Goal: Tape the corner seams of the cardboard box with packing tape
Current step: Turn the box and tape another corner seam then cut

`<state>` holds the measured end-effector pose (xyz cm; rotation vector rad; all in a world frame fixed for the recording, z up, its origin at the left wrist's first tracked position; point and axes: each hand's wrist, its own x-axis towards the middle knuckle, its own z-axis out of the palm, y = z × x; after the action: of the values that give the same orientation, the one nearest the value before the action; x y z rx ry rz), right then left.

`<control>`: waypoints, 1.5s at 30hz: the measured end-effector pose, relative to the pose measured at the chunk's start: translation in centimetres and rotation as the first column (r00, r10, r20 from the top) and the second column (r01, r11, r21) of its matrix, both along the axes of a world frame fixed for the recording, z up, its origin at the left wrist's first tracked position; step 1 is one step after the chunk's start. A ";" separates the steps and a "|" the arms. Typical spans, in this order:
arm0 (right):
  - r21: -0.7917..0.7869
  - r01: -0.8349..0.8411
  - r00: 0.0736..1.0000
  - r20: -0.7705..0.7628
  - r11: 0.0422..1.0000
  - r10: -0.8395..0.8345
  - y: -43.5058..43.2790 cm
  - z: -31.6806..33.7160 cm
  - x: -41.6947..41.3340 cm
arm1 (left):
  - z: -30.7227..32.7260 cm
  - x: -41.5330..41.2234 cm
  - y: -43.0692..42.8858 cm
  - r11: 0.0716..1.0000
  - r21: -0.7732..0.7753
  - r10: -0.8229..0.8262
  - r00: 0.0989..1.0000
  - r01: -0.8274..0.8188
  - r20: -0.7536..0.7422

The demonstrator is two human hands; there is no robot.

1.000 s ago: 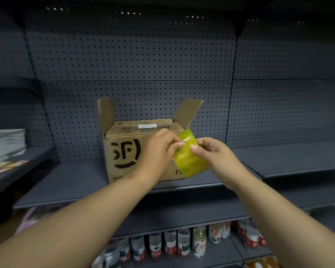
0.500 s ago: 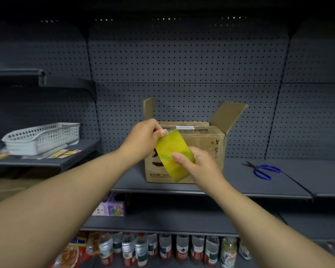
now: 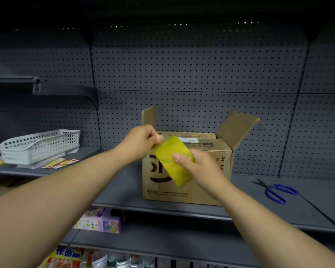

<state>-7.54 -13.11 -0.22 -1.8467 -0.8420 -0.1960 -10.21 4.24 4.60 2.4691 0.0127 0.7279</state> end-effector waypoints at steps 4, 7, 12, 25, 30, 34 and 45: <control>0.059 -0.133 0.989 -0.060 0.989 0.137 -1.7 -1.4 1.3 | 0.3 0.5 1.7 0.964 -0.241 -0.138 0.988 0.117 -0.070; 0.110 -0.171 0.981 -0.076 0.979 0.180 -2.0 -2.1 1.7 | 0.1 1.1 1.6 0.912 -0.382 -0.192 0.978 0.148 -0.078; 0.109 -0.120 0.991 -0.054 0.987 0.127 -1.3 -2.3 2.2 | -0.4 2.1 0.3 0.811 -0.562 -0.231 0.972 0.161 -0.054; 0.077 0.035 0.992 0.117 0.996 -0.044 4.2 -1.8 1.1 | 0.7 3.8 6.4 0.861 -0.427 -0.355 0.927 0.275 -0.118; 0.129 0.066 0.990 0.113 0.989 -0.081 7.5 -2.2 0.4 | 1.0 4.0 9.7 0.771 -0.522 -0.488 0.865 0.366 -0.115; 0.131 0.107 0.985 0.117 0.986 -0.123 9.5 -3.1 -0.3 | 0.7 3.9 11.4 0.804 -0.448 -0.494 0.858 0.391 -0.138; 0.142 0.206 0.970 0.100 0.968 -0.221 12.3 -4.4 -1.9 | -0.2 3.8 14.1 0.677 -0.594 -0.658 0.720 0.435 -0.223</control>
<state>-9.45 -0.78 -4.60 -1.8139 -0.6901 -0.4873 -6.44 18.31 4.38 1.8930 -0.3466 -0.1010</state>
